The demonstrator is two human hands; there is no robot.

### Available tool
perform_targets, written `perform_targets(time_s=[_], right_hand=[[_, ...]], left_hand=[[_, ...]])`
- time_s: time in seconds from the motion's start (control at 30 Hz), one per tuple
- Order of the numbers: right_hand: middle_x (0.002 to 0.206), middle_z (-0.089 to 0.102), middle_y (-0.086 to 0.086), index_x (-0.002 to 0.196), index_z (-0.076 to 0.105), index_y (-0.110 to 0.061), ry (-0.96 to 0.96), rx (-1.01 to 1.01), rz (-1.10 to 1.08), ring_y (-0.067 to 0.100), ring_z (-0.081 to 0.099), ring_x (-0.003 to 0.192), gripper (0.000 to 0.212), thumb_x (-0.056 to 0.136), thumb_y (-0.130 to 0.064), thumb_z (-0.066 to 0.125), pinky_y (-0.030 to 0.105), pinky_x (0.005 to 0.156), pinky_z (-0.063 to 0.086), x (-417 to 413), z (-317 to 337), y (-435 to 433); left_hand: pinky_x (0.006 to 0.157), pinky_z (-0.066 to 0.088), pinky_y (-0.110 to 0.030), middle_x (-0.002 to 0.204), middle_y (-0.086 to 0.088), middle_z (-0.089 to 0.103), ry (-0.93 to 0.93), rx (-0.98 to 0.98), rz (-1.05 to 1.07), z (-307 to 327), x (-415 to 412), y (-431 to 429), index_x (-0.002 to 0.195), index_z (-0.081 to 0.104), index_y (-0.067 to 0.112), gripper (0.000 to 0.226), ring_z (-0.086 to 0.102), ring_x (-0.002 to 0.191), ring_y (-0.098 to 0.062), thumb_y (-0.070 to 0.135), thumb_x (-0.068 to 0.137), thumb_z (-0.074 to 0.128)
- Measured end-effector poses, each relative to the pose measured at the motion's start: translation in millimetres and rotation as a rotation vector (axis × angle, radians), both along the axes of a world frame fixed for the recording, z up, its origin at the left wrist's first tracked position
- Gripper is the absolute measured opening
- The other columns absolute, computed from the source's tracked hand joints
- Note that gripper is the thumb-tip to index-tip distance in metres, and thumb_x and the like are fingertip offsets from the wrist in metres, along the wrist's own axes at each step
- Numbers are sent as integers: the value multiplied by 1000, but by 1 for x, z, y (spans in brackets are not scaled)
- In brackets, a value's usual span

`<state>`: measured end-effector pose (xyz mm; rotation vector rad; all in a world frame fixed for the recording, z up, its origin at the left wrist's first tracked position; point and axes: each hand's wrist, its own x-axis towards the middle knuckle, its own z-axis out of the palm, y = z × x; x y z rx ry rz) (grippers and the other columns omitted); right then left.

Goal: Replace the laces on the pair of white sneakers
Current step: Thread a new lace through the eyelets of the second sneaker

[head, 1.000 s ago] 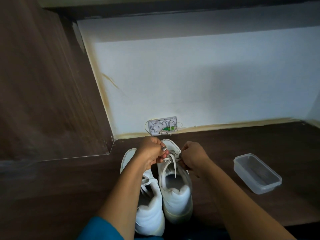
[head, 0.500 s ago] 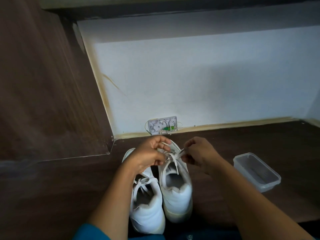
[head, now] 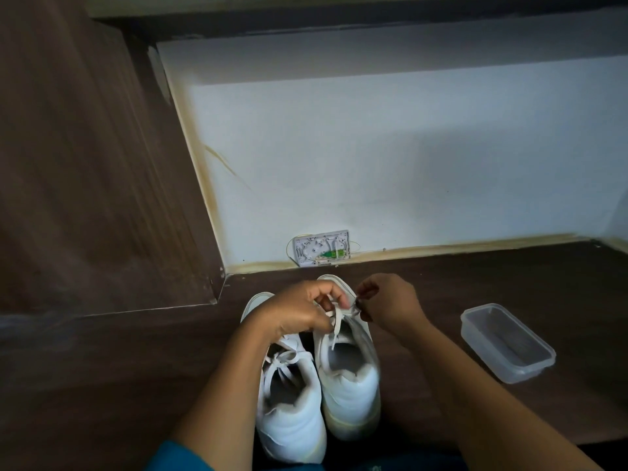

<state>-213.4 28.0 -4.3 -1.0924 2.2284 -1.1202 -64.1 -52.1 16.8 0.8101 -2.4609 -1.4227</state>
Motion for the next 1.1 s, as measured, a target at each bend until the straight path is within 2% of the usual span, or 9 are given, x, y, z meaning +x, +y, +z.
perform_targets(time_s=[0.23,0.37,0.5,0.63,0.73,0.8,0.87,0.97,1.1], right_hand=[[105,69,7,103,69,-13,178,136,160,27,68,89,23,86,-7,55,37,84,55,4,8,2],[110,66,9,114,63,-12,178,176,214,29,68,85,35,86,-2,45,35,78,56,5,12,6],[113,66,6,110,63,-15,343,214,161,24,62,97,23,89,-19,54,30,82,49,4,22,8],[93,66,8,102,62,-9,285,367,316,20,58,60,37,80,-39,66,33,59,52,23,41,20],[103,66,13,112,59,-9,196,503,402,30,67,81,43,78,-34,67,28,50,54,36,34,23],[123,59,15,132,45,-13,351,529,402,32,60,107,51,84,-25,57,28,73,54,37,21,20],[131,54,15,139,36,-15,414,515,407,31,54,116,53,88,-18,49,32,91,47,37,14,20],[136,51,14,145,30,-19,395,484,402,31,52,120,60,88,-16,49,33,97,45,33,12,22],[137,50,15,146,28,-17,416,472,383,31,50,122,60,89,-14,47,33,100,43,31,11,23]], left_hand=[[53,40,-25,67,1,49,8,-65,281,-14,-12,-5,75,50,19,21,47,56,-9,3,85,60],[65,50,-41,75,-9,61,19,-188,637,-19,-20,-10,76,45,19,12,59,69,-28,18,88,45],[64,40,-30,82,-3,58,-270,-384,506,4,-4,-5,81,50,18,13,55,80,-21,28,86,55],[44,34,-17,80,-10,59,-611,-410,429,35,21,13,76,55,12,15,53,62,-19,25,75,61],[44,45,-16,96,-12,57,-801,-152,310,37,39,29,125,46,13,54,53,58,-18,18,76,67],[64,56,-32,121,-16,54,-828,-156,290,26,46,33,144,18,22,84,63,79,-28,12,76,65],[69,52,-34,125,-13,52,-761,-328,327,13,47,31,139,26,22,67,61,94,-32,8,80,55],[71,54,-35,120,-11,54,-612,-419,373,9,48,30,126,39,20,47,60,96,-30,8,82,49],[83,53,-38,122,-12,55,-634,-439,320,10,46,31,132,38,23,53,59,103,-30,14,83,54]])
